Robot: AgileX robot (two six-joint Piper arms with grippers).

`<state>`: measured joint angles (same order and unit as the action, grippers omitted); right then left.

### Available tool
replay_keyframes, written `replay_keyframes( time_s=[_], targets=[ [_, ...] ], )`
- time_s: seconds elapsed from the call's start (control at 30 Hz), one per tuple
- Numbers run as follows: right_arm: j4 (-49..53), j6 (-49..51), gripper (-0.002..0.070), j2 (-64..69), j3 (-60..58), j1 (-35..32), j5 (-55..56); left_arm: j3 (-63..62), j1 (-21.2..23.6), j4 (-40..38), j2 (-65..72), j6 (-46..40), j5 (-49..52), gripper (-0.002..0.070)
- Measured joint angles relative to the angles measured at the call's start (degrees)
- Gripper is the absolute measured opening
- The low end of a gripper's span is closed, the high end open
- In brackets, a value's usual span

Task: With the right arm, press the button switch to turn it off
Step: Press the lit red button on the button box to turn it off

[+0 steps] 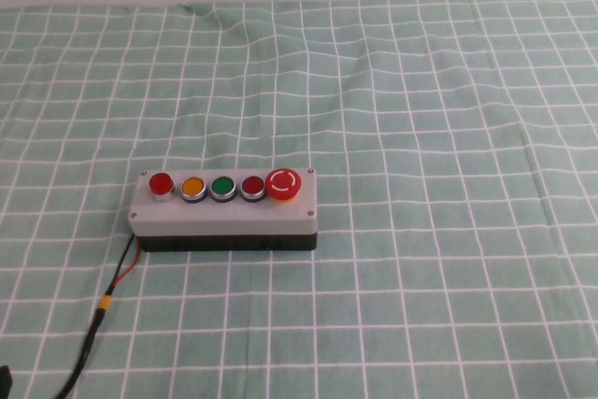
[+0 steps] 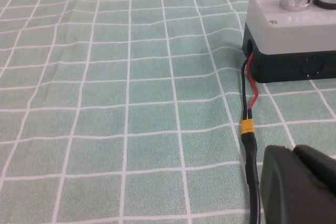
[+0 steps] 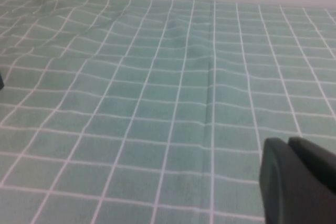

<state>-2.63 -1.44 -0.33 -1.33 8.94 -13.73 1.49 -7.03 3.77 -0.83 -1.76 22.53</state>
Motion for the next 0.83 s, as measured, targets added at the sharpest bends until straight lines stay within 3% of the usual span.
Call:
replay_keyframes(
  time_s=[0.2, 0.83],
  targets=[
    [0.00, -0.13, -0.0016, -0.09, -0.11, 0.00, -5.81, 0.00, 0.00, 0.00, 0.00, 0.00, 0.00, -0.0003],
    [-0.80, -0.13, -0.0016, -0.09, -0.11, 0.00, -5.83, 0.00, 0.00, 0.00, 0.00, 0.00, 0.00, -0.0003]
  ],
)
